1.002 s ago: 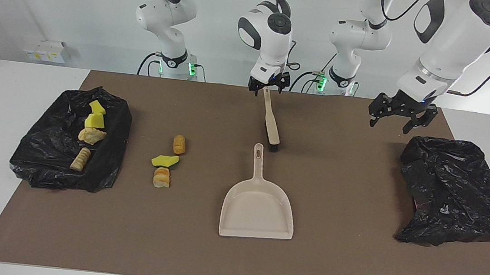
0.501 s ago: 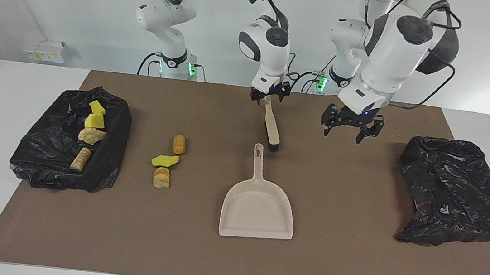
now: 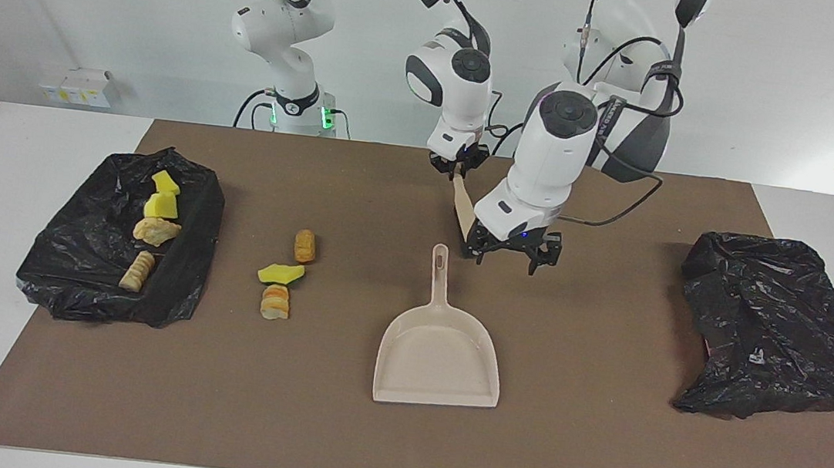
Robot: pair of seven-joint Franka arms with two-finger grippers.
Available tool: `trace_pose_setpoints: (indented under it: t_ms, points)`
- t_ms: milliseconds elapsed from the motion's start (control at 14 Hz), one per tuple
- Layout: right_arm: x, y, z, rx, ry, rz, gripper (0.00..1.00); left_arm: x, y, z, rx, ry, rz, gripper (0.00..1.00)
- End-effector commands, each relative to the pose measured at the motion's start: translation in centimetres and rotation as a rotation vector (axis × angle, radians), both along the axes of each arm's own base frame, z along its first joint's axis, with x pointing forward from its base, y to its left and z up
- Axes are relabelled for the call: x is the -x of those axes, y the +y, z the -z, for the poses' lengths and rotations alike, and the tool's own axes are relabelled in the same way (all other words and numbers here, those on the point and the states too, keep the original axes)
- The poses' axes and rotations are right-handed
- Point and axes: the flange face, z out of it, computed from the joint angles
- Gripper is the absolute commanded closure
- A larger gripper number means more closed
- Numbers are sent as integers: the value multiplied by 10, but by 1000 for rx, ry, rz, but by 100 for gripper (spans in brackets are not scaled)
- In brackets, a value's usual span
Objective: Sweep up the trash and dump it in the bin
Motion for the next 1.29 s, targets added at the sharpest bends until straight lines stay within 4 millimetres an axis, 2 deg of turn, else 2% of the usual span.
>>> trace_pose_setpoints:
  t_ms: [0,215,358,429,572,716,859,930,1002,1073,1216]
  points:
    - [-8,-15,-15,19,30,-17,100,-6,-26,19,-5,-35,-17,0]
    - [-13,-54,-58,64,57,-20,100,-5,-42,39,11,-45,-31,0]
    - [-15,-96,-89,89,79,-52,100,0,-60,69,1,-27,-28,0]
    - [-19,-119,-103,97,93,-58,100,0,-64,73,6,-31,-31,0]
    - [-29,-153,-120,104,110,-32,100,8,-74,83,8,-15,-38,0]
    - [-44,-180,-126,121,101,23,100,12,-78,80,17,-9,-35,1]
    - [-63,-211,-127,181,64,59,100,14,-79,81,29,12,-45,25]
    - [-78,-231,-127,214,37,69,100,16,-80,82,23,19,-42,67]
    - [-94,-252,-123,226,25,61,100,23,-80,91,6,27,-32,99]
    - [-107,-268,-122,214,-3,41,100,26,-81,92,2,30,-28,100]
    - [-137,-314,-112,202,-43,4,100,28,-79,95,-11,47,-26,100]
